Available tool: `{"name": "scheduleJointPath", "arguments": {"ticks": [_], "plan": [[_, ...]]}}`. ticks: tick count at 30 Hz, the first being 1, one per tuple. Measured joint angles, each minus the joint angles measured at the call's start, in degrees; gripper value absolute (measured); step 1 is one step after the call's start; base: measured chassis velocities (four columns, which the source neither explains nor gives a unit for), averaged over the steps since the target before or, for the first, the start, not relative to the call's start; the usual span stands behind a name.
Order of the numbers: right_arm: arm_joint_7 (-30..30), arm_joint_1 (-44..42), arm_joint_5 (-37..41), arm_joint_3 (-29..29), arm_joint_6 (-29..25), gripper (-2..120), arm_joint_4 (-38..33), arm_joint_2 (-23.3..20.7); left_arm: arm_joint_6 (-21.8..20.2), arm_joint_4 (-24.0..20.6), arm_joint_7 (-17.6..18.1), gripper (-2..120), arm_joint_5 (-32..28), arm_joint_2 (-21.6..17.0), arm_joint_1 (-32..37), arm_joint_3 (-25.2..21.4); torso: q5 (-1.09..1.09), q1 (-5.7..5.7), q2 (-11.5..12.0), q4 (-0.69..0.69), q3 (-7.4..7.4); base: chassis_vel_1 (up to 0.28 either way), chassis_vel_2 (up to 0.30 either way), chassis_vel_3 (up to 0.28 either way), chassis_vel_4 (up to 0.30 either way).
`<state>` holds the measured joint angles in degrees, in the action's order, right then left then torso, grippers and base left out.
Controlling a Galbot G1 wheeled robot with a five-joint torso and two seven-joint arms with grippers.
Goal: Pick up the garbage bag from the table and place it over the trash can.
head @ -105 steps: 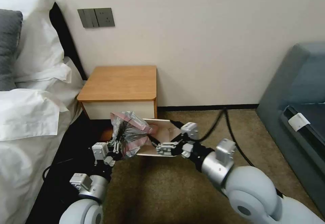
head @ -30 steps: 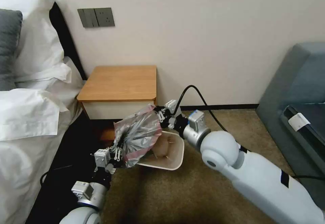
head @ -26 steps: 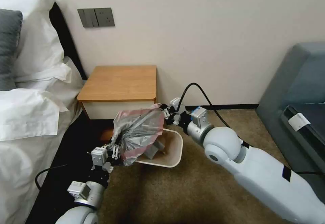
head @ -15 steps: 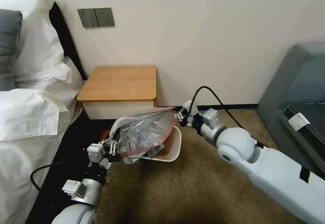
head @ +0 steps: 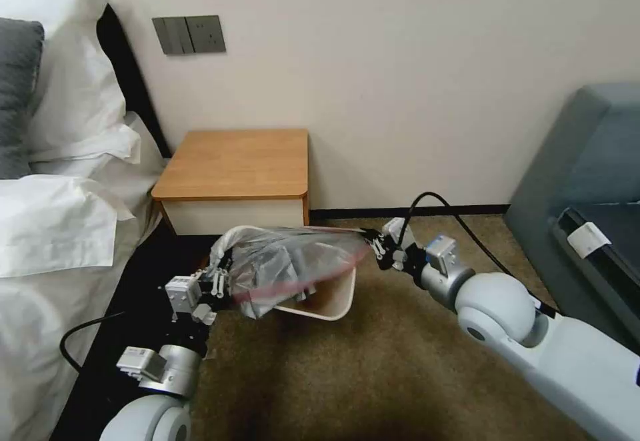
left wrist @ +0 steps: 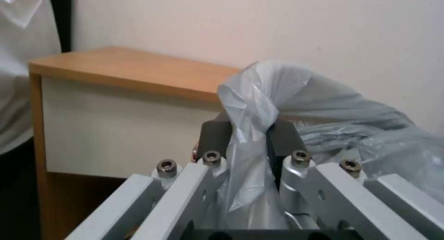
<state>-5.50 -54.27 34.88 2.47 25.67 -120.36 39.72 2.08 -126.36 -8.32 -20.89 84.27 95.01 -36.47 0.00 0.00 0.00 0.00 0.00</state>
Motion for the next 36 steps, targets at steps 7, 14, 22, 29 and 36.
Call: {"name": "scheduleJointPath", "arguments": {"ticks": [7,14,22,29,36], "plan": [[1.5,-3.9,-0.5,-3.3,-0.2,46,-0.9,-0.7,-0.6,0.0,0.6,10,-1.2,0.8,-0.3,-0.1,0.00,0.00,0.0,-0.01,0.00,0.000,0.000,0.000,0.000],[2.5,-8.1,-0.6,-6.7,-0.6,70,-3.7,-0.9,-1.0,0.2,1.4,10,-1.8,1.1,-0.9,-0.5,0.00,0.00,0.0,0.00,0.00,0.000,0.000,0.000,0.000],[2.2,-13.0,1.4,-11.9,-0.5,98,-11.7,-0.3,-1.8,1.5,2.1,10,-2.6,1.3,-1.4,-1.1,-0.01,0.00,0.0,0.00,0.00,0.000,0.000,0.000,0.000],[0.0,-15.5,4.8,-15.9,-1.2,100,-17.7,2.9,-1.8,3.0,2.6,10,-2.9,1.5,-1.9,-1.3,-0.01,0.00,0.0,0.00,0.00,0.000,0.000,0.000,0.000],[13.1,-11.2,-17.0,-10.7,-16.1,100,-11.5,0.4,-2.8,3.3,2.5,10,-3.1,0.8,-2.3,-1.0,0.00,0.00,0.0,0.00,0.00,0.000,0.000,0.000,0.000]]}}
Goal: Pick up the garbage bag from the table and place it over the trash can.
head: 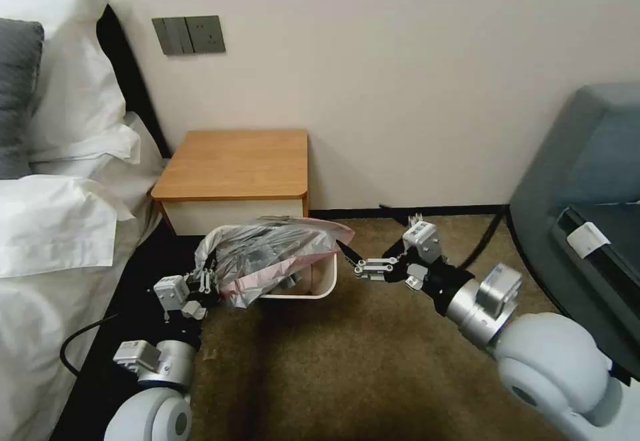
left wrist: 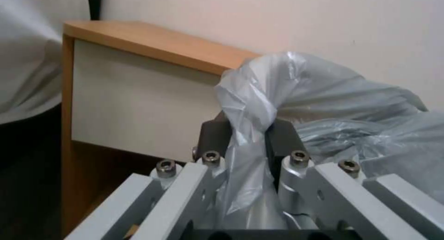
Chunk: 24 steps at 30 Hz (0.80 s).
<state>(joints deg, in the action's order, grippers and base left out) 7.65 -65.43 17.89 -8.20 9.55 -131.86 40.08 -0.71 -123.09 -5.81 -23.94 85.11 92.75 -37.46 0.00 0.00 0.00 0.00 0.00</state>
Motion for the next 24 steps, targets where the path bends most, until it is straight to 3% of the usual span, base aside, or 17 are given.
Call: {"name": "scheduleJointPath", "arguments": {"ticks": [2,6,16,24], "plan": [[4.8,4.6,-0.5,4.1,-0.8,100,3.1,-1.5,-0.2,0.0,-0.2,10,0.0,-0.1,-0.1,0.2,-0.01,0.00,0.0,0.00,0.00,0.000,0.000,0.000,0.000],[8.8,11.4,-0.2,10.6,-1.2,100,7.5,-1.6,-0.2,-0.1,-0.3,10,0.0,-0.2,0.0,0.5,0.00,0.00,0.0,0.00,0.00,0.000,0.000,0.000,0.000],[12.6,23.6,-1.6,21.0,-0.7,99,14.2,1.9,-0.1,-0.8,-0.7,10,0.5,0.1,0.6,1.1,-0.02,0.00,0.0,-0.01,0.01,0.000,0.000,0.000,0.000],[14.4,25.0,-1.4,23.8,-0.9,71,16.1,1.6,-0.2,-0.8,-0.7,10,0.2,0.2,0.3,0.5,-0.01,0.00,0.0,0.00,0.00,0.000,0.000,0.000,0.000]]}}
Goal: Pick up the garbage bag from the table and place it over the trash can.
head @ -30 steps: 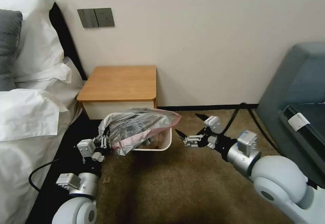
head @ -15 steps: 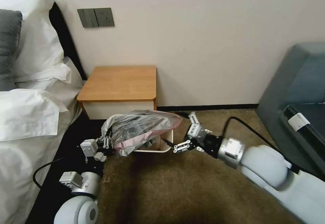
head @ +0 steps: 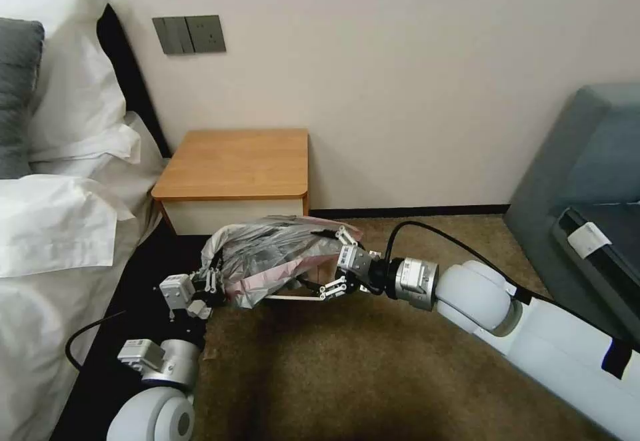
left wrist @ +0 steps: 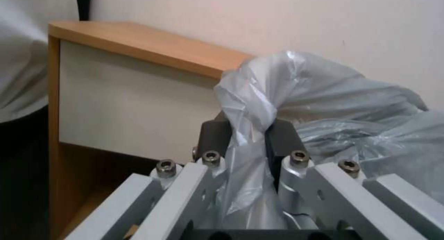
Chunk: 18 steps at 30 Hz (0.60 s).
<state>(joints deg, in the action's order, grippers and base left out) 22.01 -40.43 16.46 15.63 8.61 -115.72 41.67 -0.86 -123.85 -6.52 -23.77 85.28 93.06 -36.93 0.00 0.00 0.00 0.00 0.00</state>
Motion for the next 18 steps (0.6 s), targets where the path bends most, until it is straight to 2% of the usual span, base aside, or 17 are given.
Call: {"name": "scheduleJointPath", "arguments": {"ticks": [4,5,7,9,12,14,16,17,18], "plan": [[-0.1,-0.2,0.3,0.0,-0.1,54,0.0,-0.2,0.0,0.0,0.0,10,-0.4,0.2,-0.1,0.4,0.00,0.00,0.0,0.00,0.00,0.000,0.000,0.000,0.000],[-0.1,-0.2,0.3,0.0,-0.1,54,0.0,-0.2,0.0,0.0,0.0,10,-0.4,0.2,-0.1,0.4,0.00,0.00,0.0,0.00,0.00,0.000,0.000,0.000,0.000],[-0.2,-0.2,0.3,0.0,-0.2,43,-0.1,-0.3,-0.3,0.0,0.0,10,-0.8,0.3,-0.1,0.6,0.00,0.00,0.0,0.00,0.00,0.000,0.000,0.000,0.000],[-0.2,-0.2,0.4,0.0,-0.2,40,-0.2,-0.4,-0.4,0.0,0.1,10,-0.9,0.3,-0.1,0.6,0.00,0.00,0.0,0.00,0.00,0.000,0.000,0.000,0.000],[-0.4,-0.5,0.5,-0.1,-0.2,25,-0.5,-0.4,-0.4,-0.1,0.2,10,-0.9,0.3,0.1,0.6,0.01,0.00,0.0,0.00,0.00,0.000,0.000,0.000,0.000],[-0.4,-0.8,0.5,-0.3,-0.2,22,-0.6,-0.4,-0.4,-0.1,0.2,10,-0.9,0.3,0.2,0.6,0.00,0.00,0.0,0.00,0.00,0.000,0.000,0.000,0.000],[-0.5,-1.3,0.5,-0.4,-0.3,15,-0.8,-0.4,-0.4,-0.1,0.2,10,-0.9,0.4,0.3,0.5,0.00,0.00,0.0,0.00,0.00,0.000,0.000,0.000,0.000],[-0.5,-1.8,0.5,-0.6,-0.5,7,-1.0,-0.4,-0.4,-0.1,0.2,10,-0.9,0.4,0.3,0.3,0.01,0.00,0.0,0.00,0.00,0.000,0.000,0.000,0.000],[-0.5,-1.8,0.5,-0.6,-0.5,7,-1.0,-0.4,-0.4,-0.1,0.2,10,-0.9,0.4,0.3,0.3,0.01,0.00,0.0,0.00,0.00,0.000,0.000,0.000,0.000]]}}
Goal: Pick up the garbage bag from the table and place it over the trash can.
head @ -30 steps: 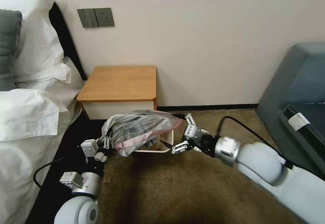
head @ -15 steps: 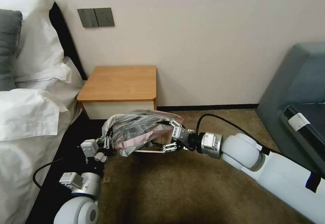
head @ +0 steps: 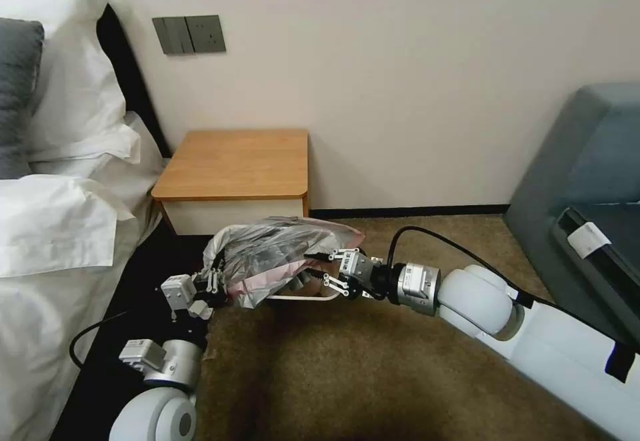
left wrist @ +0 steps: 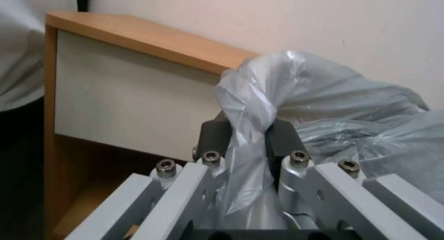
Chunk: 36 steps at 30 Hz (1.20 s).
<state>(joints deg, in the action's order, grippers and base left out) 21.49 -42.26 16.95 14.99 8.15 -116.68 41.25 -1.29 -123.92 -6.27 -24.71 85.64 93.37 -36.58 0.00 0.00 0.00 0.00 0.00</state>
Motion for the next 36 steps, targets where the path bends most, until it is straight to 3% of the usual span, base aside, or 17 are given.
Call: {"name": "scheduleJointPath", "arguments": {"ticks": [2,26,36], "plan": [[0.0,-0.8,0.2,-0.5,-0.5,0,-0.5,-0.1,-0.1,0.0,0.1,10,0.0,0.1,0.0,-0.2,0.00,0.00,0.0,-0.01,0.00,0.000,0.000,0.000,0.000],[3.3,-9.0,-0.3,-2.8,-4.9,0,-6.3,-4.5,-5.3,-2.2,4.7,10,-5.2,0.2,-0.6,-1.2,0.00,0.00,0.0,-0.01,0.00,0.000,0.000,0.000,0.000],[4.5,-12.3,-0.9,-5.8,-6.7,0,-5.4,-4.9,-11.6,-5.7,8.9,10,-14.8,0.1,-1.0,-1.7,0.00,0.00,0.0,0.00,0.00,0.000,0.000,0.000,0.000]]}}
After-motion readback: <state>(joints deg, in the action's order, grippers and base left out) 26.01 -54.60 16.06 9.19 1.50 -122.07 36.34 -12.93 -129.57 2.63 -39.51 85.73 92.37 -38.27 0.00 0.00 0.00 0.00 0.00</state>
